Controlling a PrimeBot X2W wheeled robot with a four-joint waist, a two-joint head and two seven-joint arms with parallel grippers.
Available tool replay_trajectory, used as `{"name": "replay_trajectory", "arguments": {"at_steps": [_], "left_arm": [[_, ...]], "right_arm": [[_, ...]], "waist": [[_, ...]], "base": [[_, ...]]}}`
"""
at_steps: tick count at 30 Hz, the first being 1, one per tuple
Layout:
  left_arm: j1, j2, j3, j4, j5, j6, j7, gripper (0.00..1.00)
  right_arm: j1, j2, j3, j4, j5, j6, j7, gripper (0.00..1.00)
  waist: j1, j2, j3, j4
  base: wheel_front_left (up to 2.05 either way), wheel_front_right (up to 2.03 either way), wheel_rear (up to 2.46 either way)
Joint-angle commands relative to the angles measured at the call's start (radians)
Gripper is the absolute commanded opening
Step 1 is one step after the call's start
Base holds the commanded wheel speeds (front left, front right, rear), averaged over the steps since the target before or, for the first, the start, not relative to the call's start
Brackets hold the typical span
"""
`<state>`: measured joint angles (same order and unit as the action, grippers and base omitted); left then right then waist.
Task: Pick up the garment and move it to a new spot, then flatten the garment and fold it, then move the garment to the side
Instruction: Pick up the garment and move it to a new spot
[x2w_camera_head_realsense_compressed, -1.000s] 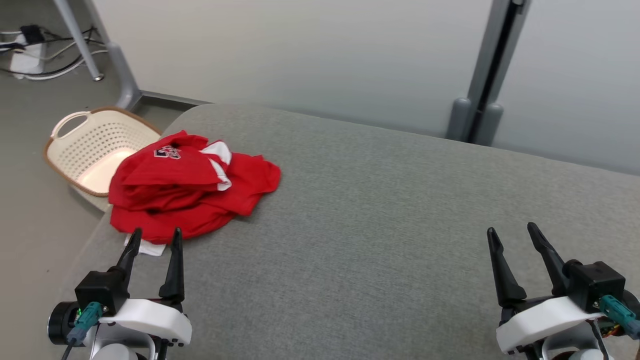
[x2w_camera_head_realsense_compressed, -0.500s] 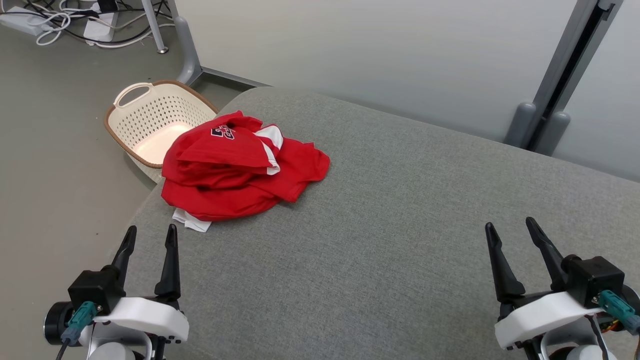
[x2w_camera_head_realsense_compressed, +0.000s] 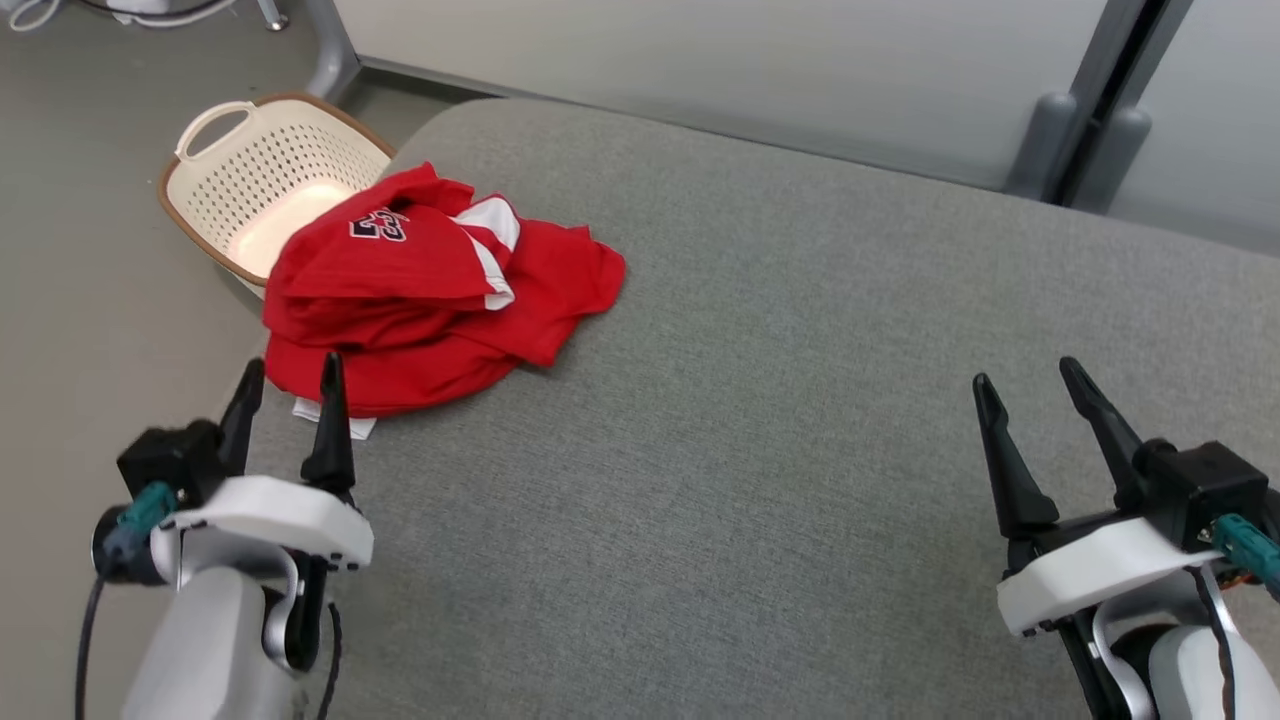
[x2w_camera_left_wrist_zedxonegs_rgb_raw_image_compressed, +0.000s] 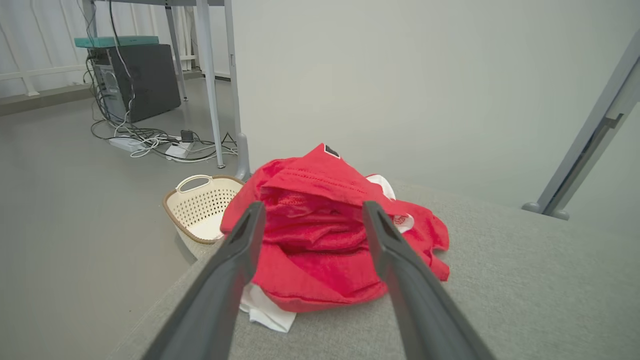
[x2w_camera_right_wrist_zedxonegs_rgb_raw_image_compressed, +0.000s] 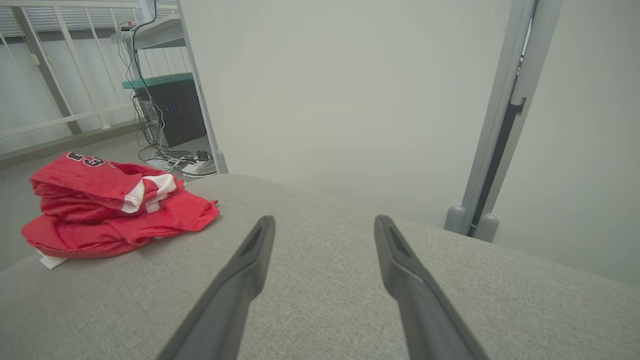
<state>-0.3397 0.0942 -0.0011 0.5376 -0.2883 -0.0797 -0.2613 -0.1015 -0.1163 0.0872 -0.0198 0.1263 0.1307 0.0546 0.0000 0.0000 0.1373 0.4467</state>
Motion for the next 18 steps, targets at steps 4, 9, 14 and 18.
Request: {"name": "replay_trajectory", "arguments": {"at_steps": [4, 9, 14, 18], "left_arm": [[-0.156, 0.024, -0.004, 0.125, -0.018, -0.018, 0.006, 1.00], [-0.339, 0.071, 0.000, 0.301, -0.038, -0.034, 0.008, 1.00], [-0.473, 0.128, 0.017, 0.465, -0.060, -0.040, 0.012, 1.00], [-0.540, 0.158, 0.005, 0.583, -0.072, -0.045, 0.072, 0.89]], "right_arm": [[-0.052, -0.025, 0.008, -0.032, -0.008, 0.000, 0.023, 1.00], [-0.090, -0.038, 0.007, -0.063, -0.013, 0.000, 0.045, 1.00], [-0.116, -0.038, 0.006, -0.071, -0.009, 0.000, 0.040, 1.00], [-0.129, -0.031, 0.004, -0.059, -0.004, 0.000, 0.028, 1.00]], "waist": [[0.0000, 0.0000, 0.141, -0.073], [0.0000, 0.0000, 0.251, -0.124], [0.0000, 0.0000, 0.318, -0.167], [0.0000, 0.0000, 0.336, -0.181]], "base": [[0.00, 0.00, 0.00], [0.00, 0.00, 0.00], [0.00, 0.00, 0.00], [0.00, 0.00, 0.00]]}}
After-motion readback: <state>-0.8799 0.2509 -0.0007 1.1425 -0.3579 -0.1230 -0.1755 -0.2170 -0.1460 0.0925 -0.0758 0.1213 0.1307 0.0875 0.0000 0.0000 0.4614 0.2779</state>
